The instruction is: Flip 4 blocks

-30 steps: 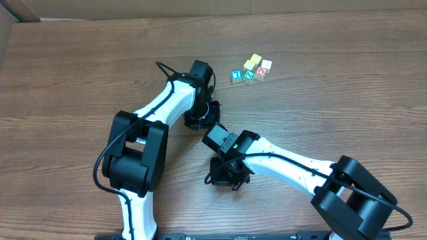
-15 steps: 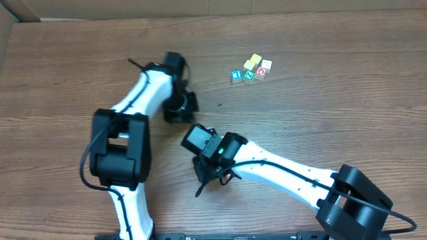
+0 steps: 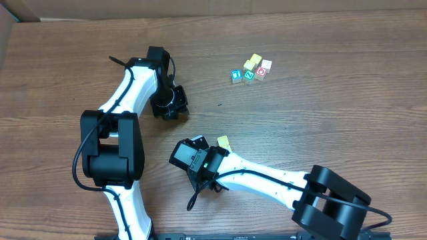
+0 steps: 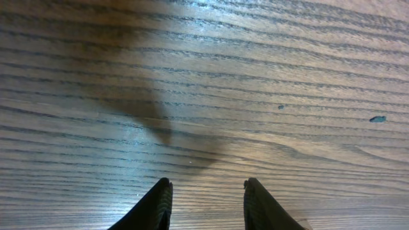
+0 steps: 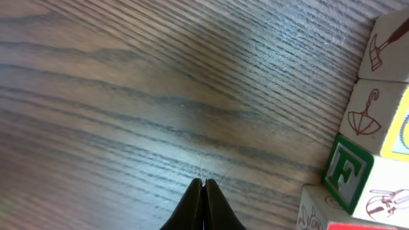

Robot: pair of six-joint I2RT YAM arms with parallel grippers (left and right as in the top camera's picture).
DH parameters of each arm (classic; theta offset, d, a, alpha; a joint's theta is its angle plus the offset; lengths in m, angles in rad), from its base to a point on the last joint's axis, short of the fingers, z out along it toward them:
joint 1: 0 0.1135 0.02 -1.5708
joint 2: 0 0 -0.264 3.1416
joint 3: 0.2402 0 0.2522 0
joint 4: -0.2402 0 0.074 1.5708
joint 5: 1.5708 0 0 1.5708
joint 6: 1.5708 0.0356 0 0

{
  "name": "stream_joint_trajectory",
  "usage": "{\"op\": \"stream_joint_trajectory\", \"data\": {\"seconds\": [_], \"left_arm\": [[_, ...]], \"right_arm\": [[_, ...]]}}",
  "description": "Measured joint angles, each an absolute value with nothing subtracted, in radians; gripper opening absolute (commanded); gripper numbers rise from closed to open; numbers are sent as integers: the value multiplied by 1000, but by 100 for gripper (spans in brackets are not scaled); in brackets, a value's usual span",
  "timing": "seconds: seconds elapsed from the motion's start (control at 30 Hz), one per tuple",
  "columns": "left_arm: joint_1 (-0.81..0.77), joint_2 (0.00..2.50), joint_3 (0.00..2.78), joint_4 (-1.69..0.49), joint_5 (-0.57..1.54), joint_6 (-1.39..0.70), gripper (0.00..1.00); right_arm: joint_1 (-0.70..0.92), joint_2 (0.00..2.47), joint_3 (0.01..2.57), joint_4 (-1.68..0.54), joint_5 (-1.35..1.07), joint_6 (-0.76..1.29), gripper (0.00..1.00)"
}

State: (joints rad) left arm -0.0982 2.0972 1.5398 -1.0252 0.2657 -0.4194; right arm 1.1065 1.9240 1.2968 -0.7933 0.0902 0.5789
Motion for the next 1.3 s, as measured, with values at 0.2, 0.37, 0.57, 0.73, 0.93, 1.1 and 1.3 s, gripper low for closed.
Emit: {"op": "stream_joint_trajectory", "data": {"seconds": [0.2, 0.37, 0.57, 0.73, 0.93, 1.1, 1.3], "left_arm": [[-98, 2097, 1540, -1026, 269, -419, 42], [-98, 2097, 1540, -1026, 270, -421, 28], [-98, 2097, 1540, -1029, 273, -419, 24], [-98, 2097, 1540, -1029, 273, -419, 24], [-98, 2097, 1540, -1034, 273, -419, 21], [-99, 2097, 1540, -1043, 273, -414, 4], [-154, 2097, 1540, -1048, 268, -390, 4]], "right_arm": [[1106, 1945, 1297, -835, 126, 602, 4], [1087, 1945, 1297, -868, 139, 649, 4], [1021, 1945, 1297, -908, 147, 699, 4], [1015, 1945, 1297, -910, 150, 715, 4], [1015, 1945, 1299, -915, 147, 717, 4], [981, 1950, 1468, -1098, 123, 704, 4], [810, 1904, 1622, -1198, -6, 644, 4]]}}
